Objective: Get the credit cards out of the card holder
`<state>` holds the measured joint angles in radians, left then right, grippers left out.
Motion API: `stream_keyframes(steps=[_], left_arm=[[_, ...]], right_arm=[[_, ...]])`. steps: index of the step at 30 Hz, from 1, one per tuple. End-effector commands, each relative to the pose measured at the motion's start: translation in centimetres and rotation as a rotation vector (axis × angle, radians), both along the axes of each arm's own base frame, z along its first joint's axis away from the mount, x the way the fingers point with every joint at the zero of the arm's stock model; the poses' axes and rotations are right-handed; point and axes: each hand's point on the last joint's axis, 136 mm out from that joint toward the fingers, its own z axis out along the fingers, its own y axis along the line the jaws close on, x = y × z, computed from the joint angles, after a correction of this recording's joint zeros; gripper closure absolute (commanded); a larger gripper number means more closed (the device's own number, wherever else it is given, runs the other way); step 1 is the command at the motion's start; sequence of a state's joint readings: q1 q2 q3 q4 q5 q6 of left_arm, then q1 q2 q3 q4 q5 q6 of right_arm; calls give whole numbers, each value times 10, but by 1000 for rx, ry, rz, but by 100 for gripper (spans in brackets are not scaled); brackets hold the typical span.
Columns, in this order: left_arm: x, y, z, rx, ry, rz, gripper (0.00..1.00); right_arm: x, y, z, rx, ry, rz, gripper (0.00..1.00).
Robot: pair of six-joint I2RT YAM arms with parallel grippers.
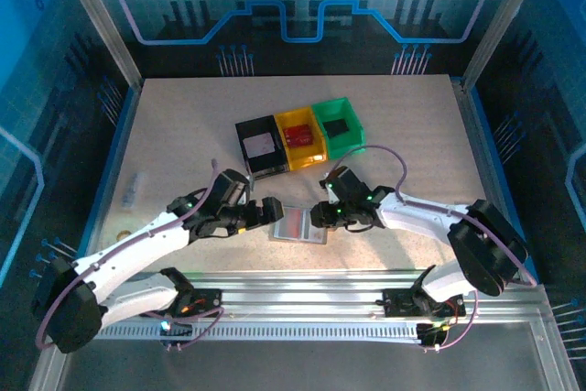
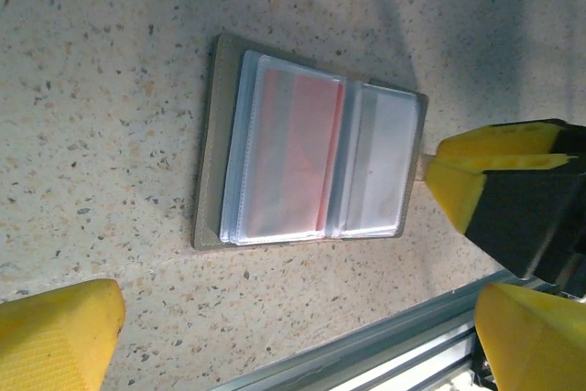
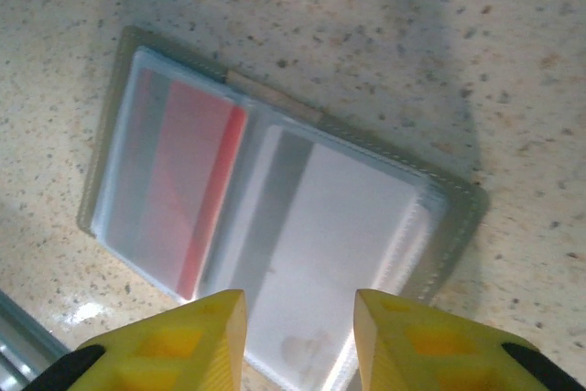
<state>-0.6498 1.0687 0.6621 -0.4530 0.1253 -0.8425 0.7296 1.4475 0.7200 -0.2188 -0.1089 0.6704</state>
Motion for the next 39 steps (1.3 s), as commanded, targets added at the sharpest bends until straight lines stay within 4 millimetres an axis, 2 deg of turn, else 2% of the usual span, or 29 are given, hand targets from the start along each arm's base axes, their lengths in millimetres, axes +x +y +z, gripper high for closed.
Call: stream_keyframes(steps=[1,6,12,21,31,33,39], left_arm=[[0,-7,-10,2,23,20,1],[-2,-16,-20,30,45,-1,1],[-5,-15,-31,55,67,2,1],[-12,-21,-46,61,91,-8,1],[-17,-26,-62,65,110,-18,1],[-18,-28,-64,64,112,-20,1],[-19,-31,-67,64,117,-29,1]], right_arm=[[-1,-12,-6,-31,10,-40,64],[-3,-11,-11,-17,27,-46,64],[-5,-14,-19,-31,39,-54,65],[-5,-6,-28,0,66,-53,67],[-5,-4,-27,8,66,-56,74],[-4,-2,-26,12,65,-51,79],[-4,4,-24,18,67,-37,80]])
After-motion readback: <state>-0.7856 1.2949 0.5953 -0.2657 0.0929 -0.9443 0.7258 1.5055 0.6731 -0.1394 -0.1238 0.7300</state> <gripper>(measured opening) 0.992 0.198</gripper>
